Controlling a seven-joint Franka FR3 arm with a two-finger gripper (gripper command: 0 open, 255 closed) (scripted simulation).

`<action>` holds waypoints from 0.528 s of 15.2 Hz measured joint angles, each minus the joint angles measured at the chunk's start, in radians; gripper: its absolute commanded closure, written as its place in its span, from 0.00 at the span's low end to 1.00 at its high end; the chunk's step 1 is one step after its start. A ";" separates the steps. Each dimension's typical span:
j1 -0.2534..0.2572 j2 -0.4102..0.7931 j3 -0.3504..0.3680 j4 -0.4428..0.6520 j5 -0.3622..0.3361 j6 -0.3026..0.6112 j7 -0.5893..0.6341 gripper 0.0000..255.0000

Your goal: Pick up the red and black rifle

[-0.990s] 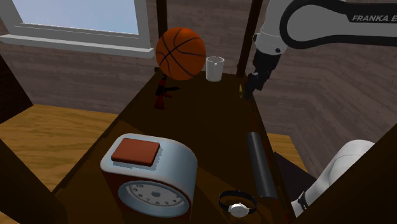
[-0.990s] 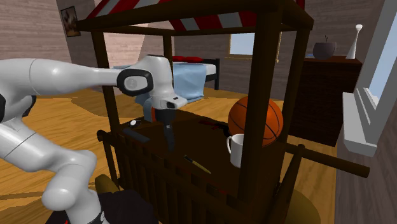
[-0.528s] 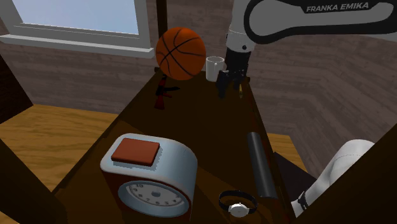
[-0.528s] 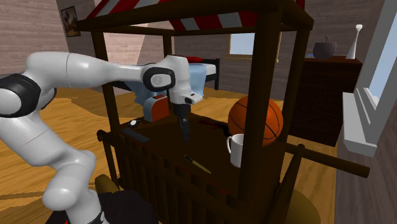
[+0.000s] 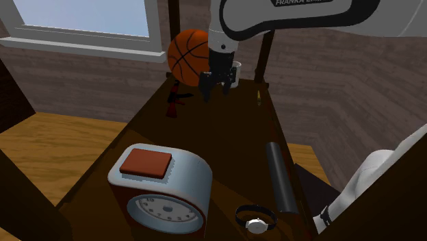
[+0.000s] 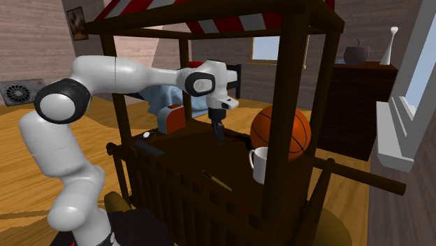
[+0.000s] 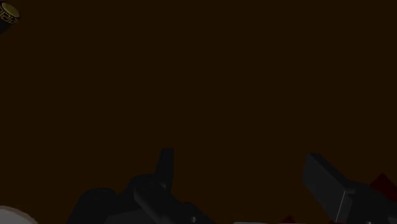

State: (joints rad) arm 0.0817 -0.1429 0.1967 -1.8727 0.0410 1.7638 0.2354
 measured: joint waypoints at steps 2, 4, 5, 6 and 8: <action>0.008 0.086 0.015 0.097 -0.006 -0.015 0.036 0.00; 0.019 0.167 0.028 0.188 -0.013 -0.029 0.071 0.00; 0.025 0.206 0.033 0.240 -0.016 -0.045 0.087 0.00; 0.029 0.248 0.036 0.290 -0.021 -0.054 0.099 0.00; 0.046 0.333 0.044 0.402 -0.031 -0.084 0.132 0.00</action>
State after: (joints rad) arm 0.1276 0.1903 0.2410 -1.4707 0.0095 1.6799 0.3677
